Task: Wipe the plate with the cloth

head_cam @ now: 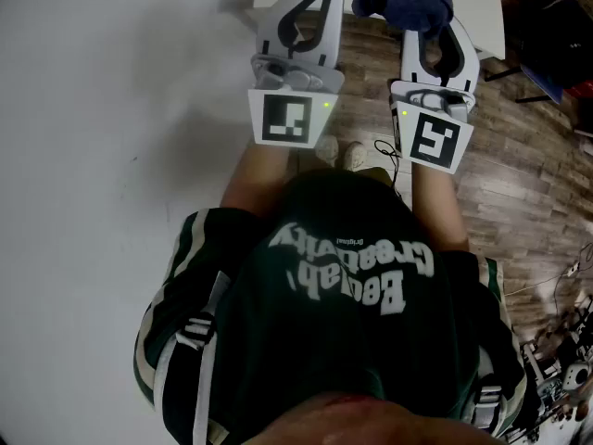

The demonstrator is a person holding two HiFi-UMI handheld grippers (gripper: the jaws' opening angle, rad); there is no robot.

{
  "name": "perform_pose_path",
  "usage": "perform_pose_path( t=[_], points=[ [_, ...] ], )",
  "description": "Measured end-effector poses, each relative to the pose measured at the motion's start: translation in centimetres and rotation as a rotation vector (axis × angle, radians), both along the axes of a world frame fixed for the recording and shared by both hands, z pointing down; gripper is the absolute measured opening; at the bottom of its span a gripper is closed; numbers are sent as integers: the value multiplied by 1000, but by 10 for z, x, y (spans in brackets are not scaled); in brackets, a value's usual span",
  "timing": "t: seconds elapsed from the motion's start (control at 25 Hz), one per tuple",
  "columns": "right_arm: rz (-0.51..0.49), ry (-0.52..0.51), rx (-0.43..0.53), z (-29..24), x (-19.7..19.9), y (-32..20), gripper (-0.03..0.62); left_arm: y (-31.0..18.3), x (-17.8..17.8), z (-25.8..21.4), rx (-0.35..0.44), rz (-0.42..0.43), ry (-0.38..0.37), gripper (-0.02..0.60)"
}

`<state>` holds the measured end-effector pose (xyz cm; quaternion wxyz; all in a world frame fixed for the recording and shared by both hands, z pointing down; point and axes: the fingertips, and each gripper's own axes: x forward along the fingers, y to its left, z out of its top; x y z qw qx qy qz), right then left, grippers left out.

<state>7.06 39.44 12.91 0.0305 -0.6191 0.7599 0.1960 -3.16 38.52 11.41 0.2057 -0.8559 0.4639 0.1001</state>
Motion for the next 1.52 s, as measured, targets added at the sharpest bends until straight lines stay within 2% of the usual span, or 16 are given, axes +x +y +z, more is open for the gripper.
perform_pose_path(
  t=[0.52, 0.76, 1.12, 1.52],
  points=[
    [-4, -9, -1, 7, 12, 5, 81, 4, 8, 11, -16, -3, 10, 2],
    [4, -30, 0, -2, 16, 7, 83, 7, 7, 1, -16, -9, 7, 2],
    [-27, -50, -1, 7, 45, 19, 83, 18, 36, 7, -20, -17, 5, 2],
    [-34, -61, -2, 9, 51, 42, 83, 41, 44, 8, -12, 0, -11, 2]
  ],
)
